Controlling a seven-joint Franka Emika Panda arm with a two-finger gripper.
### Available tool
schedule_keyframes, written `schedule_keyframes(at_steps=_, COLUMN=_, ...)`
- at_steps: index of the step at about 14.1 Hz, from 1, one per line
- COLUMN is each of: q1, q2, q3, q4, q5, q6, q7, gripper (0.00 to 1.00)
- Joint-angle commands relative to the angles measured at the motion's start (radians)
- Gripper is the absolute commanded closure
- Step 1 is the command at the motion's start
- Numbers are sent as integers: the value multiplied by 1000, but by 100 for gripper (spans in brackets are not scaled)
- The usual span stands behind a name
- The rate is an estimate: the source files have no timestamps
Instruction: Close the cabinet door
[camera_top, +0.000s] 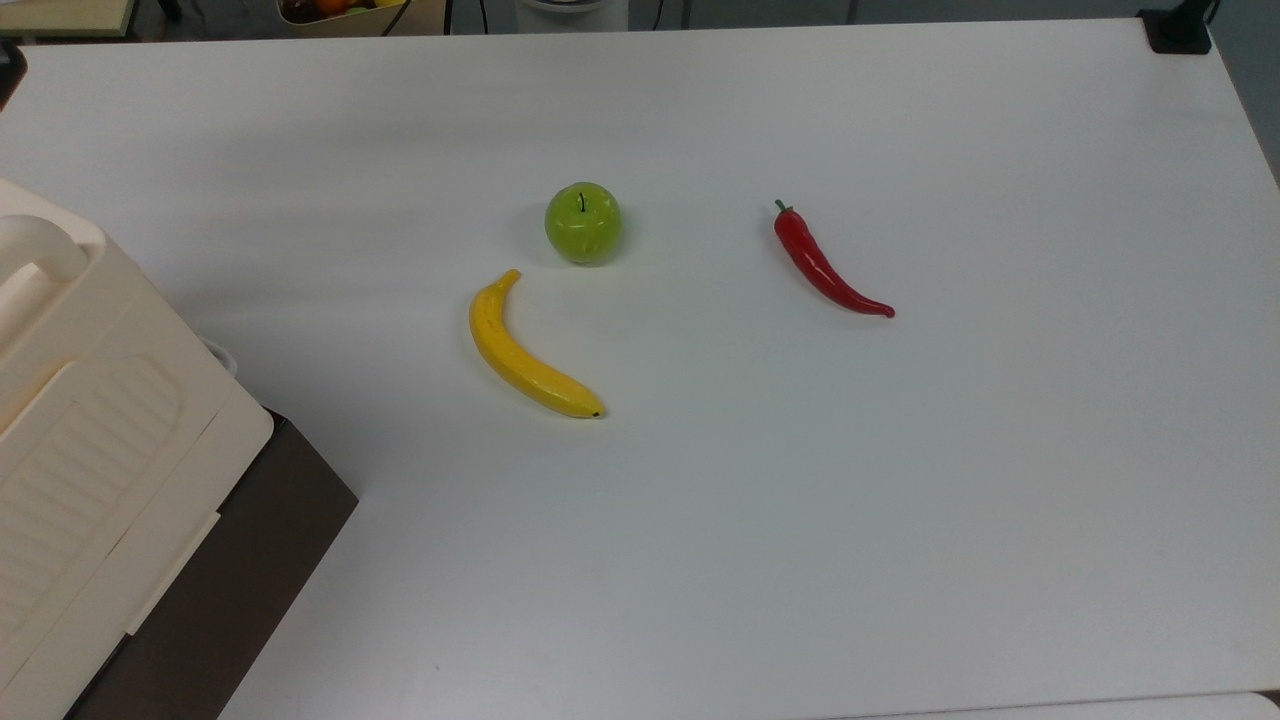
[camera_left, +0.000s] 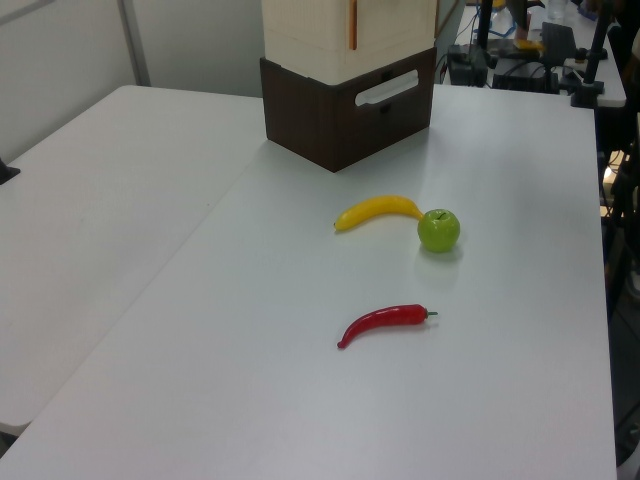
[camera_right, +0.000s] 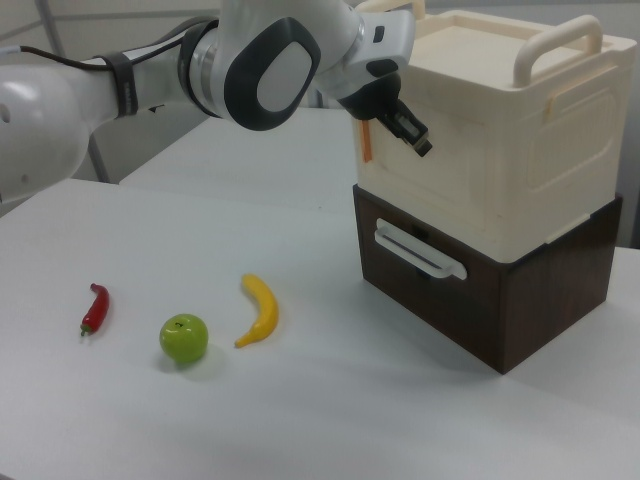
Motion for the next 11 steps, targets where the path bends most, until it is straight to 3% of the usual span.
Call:
schedule_keyframes(at_steps=1, q1=9, q2=-18, q3=-2, q4=-22, q5=9, q6=8, q7=14, gripper=100)
schedule_keyframes(at_steps=6, q1=99, q2=-64, q3=0, q4=-88, q5=-9, q6=-69, q7=-15, gripper=100)
schedule_keyframes(at_steps=11, q1=215, q2=-113, q3=26, q4=-93, q5=-9, q6=-354, q7=-116, gripper=100)
